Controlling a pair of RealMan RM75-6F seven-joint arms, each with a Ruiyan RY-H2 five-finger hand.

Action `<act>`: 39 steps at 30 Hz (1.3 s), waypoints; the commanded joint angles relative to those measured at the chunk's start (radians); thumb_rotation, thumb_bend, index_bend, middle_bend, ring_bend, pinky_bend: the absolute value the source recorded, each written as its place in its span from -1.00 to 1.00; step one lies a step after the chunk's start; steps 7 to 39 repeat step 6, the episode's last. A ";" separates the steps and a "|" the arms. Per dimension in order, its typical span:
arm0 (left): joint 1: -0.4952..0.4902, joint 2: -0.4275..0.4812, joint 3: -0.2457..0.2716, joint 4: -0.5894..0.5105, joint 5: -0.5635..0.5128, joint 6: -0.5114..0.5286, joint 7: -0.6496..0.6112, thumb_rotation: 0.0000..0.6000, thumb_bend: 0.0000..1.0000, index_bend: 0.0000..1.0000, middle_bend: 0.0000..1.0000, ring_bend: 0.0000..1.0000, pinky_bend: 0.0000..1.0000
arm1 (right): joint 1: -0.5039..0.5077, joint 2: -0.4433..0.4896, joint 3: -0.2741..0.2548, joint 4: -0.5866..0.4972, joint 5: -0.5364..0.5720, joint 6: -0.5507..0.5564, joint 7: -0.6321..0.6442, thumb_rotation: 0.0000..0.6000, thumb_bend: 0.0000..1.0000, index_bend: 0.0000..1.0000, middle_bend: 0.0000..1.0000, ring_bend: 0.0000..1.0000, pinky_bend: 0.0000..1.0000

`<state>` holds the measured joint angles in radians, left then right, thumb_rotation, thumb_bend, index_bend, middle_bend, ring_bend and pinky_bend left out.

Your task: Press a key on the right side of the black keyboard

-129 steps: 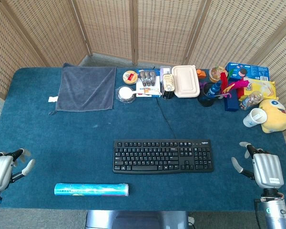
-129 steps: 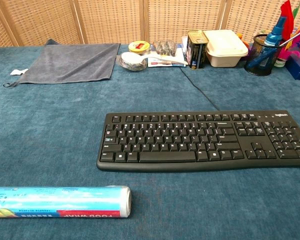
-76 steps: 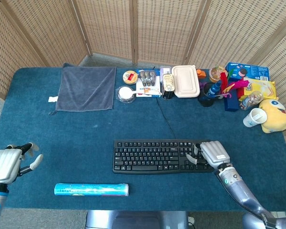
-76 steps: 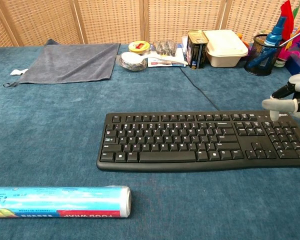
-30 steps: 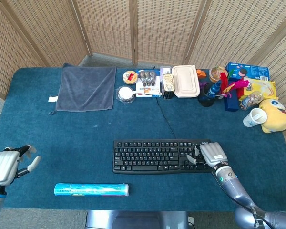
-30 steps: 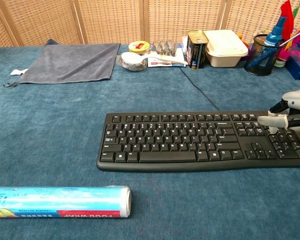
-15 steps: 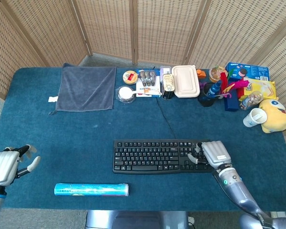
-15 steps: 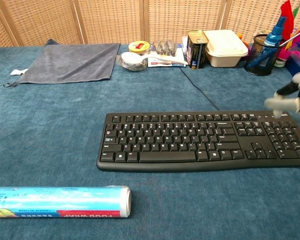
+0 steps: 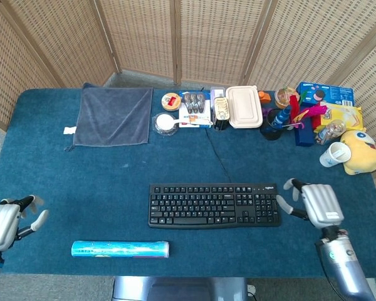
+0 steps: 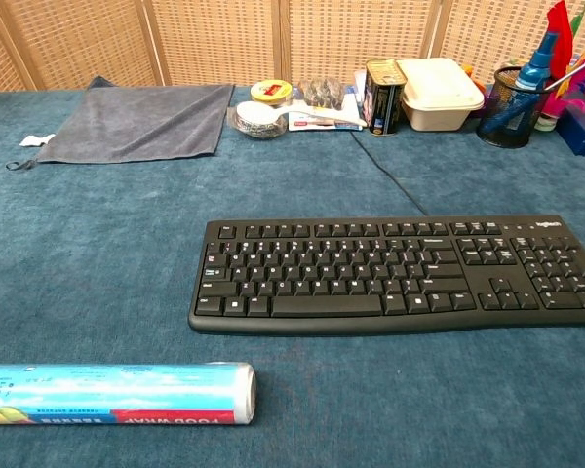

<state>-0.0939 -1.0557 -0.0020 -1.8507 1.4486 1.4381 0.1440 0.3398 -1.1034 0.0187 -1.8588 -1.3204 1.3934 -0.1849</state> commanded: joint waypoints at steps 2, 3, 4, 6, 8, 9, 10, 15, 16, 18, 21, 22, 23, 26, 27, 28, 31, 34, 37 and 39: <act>0.003 -0.003 0.001 0.004 -0.001 0.001 -0.003 -1.00 -0.56 -0.18 0.07 0.17 -0.21 | -0.047 -0.017 -0.011 0.048 -0.045 0.044 0.035 -1.00 -0.27 -0.21 0.05 0.16 0.13; 0.003 -0.004 0.000 0.005 -0.002 0.000 -0.003 -1.00 -0.56 -0.18 0.07 0.17 -0.21 | -0.052 -0.019 -0.010 0.053 -0.049 0.047 0.038 -1.00 -0.27 -0.21 0.05 0.16 0.12; 0.002 -0.005 -0.001 0.006 -0.002 -0.001 -0.003 -1.00 -0.56 -0.18 0.07 0.17 -0.21 | -0.059 -0.020 -0.010 0.059 -0.051 0.049 0.041 -1.00 -0.27 -0.21 0.05 0.15 0.12; 0.001 -0.006 -0.002 0.007 -0.003 -0.003 -0.002 -1.00 -0.56 -0.18 0.07 0.17 -0.21 | -0.066 -0.023 -0.007 0.065 -0.052 0.050 0.046 -1.00 -0.27 -0.21 0.05 0.14 0.12; 0.001 -0.006 -0.002 0.007 -0.003 -0.003 -0.002 -1.00 -0.56 -0.18 0.07 0.17 -0.21 | -0.066 -0.023 -0.007 0.065 -0.052 0.050 0.046 -1.00 -0.27 -0.21 0.05 0.14 0.12; 0.001 -0.006 -0.002 0.007 -0.003 -0.003 -0.002 -1.00 -0.56 -0.18 0.07 0.17 -0.21 | -0.066 -0.023 -0.007 0.065 -0.052 0.050 0.046 -1.00 -0.27 -0.21 0.05 0.14 0.12; 0.001 -0.006 -0.002 0.007 -0.003 -0.003 -0.002 -1.00 -0.56 -0.18 0.07 0.17 -0.21 | -0.066 -0.023 -0.007 0.065 -0.052 0.050 0.046 -1.00 -0.27 -0.21 0.05 0.14 0.12; 0.001 -0.006 -0.002 0.007 -0.003 -0.003 -0.002 -1.00 -0.56 -0.18 0.07 0.17 -0.21 | -0.066 -0.023 -0.007 0.065 -0.052 0.050 0.046 -1.00 -0.27 -0.21 0.05 0.14 0.12; 0.001 -0.006 -0.002 0.007 -0.003 -0.003 -0.002 -1.00 -0.56 -0.18 0.07 0.17 -0.21 | -0.066 -0.023 -0.007 0.065 -0.052 0.050 0.046 -1.00 -0.27 -0.21 0.05 0.14 0.12; 0.001 -0.006 -0.002 0.007 -0.003 -0.003 -0.002 -1.00 -0.56 -0.18 0.07 0.17 -0.21 | -0.066 -0.023 -0.007 0.065 -0.052 0.050 0.046 -1.00 -0.27 -0.21 0.05 0.14 0.12; 0.001 -0.006 -0.002 0.007 -0.003 -0.003 -0.002 -1.00 -0.56 -0.18 0.07 0.17 -0.21 | -0.066 -0.023 -0.007 0.065 -0.052 0.050 0.046 -1.00 -0.27 -0.21 0.05 0.14 0.12; 0.001 -0.006 -0.002 0.007 -0.003 -0.003 -0.002 -1.00 -0.56 -0.18 0.07 0.17 -0.21 | -0.066 -0.023 -0.007 0.065 -0.052 0.050 0.046 -1.00 -0.27 -0.21 0.05 0.14 0.12; 0.001 -0.006 -0.002 0.007 -0.003 -0.003 -0.002 -1.00 -0.56 -0.18 0.07 0.17 -0.21 | -0.066 -0.023 -0.007 0.065 -0.052 0.050 0.046 -1.00 -0.27 -0.21 0.05 0.14 0.12; 0.001 -0.006 -0.002 0.007 -0.003 -0.003 -0.002 -1.00 -0.56 -0.18 0.07 0.17 -0.21 | -0.066 -0.023 -0.007 0.065 -0.052 0.050 0.046 -1.00 -0.27 -0.21 0.05 0.14 0.12; 0.001 -0.006 -0.002 0.007 -0.003 -0.003 -0.002 -1.00 -0.56 -0.18 0.07 0.17 -0.21 | -0.066 -0.023 -0.007 0.065 -0.052 0.050 0.046 -1.00 -0.27 -0.21 0.05 0.14 0.12; 0.001 -0.006 -0.002 0.007 -0.003 -0.003 -0.002 -1.00 -0.56 -0.18 0.07 0.17 -0.21 | -0.066 -0.023 -0.007 0.065 -0.052 0.050 0.046 -1.00 -0.27 -0.21 0.05 0.14 0.12; 0.001 -0.006 -0.002 0.007 -0.003 -0.003 -0.002 -1.00 -0.56 -0.18 0.07 0.17 -0.21 | -0.066 -0.023 -0.007 0.065 -0.052 0.050 0.046 -1.00 -0.27 -0.21 0.05 0.14 0.12; 0.001 -0.006 -0.002 0.007 -0.003 -0.003 -0.002 -1.00 -0.56 -0.18 0.07 0.17 -0.21 | -0.066 -0.023 -0.007 0.065 -0.052 0.050 0.046 -1.00 -0.27 -0.21 0.05 0.14 0.12; 0.001 -0.006 -0.002 0.007 -0.003 -0.003 -0.002 -1.00 -0.56 -0.18 0.07 0.17 -0.21 | -0.066 -0.023 -0.007 0.065 -0.052 0.050 0.046 -1.00 -0.27 -0.21 0.05 0.14 0.12; 0.001 -0.006 -0.002 0.007 -0.003 -0.003 -0.002 -1.00 -0.56 -0.18 0.07 0.17 -0.21 | -0.066 -0.023 -0.007 0.065 -0.052 0.050 0.046 -1.00 -0.27 -0.21 0.05 0.14 0.12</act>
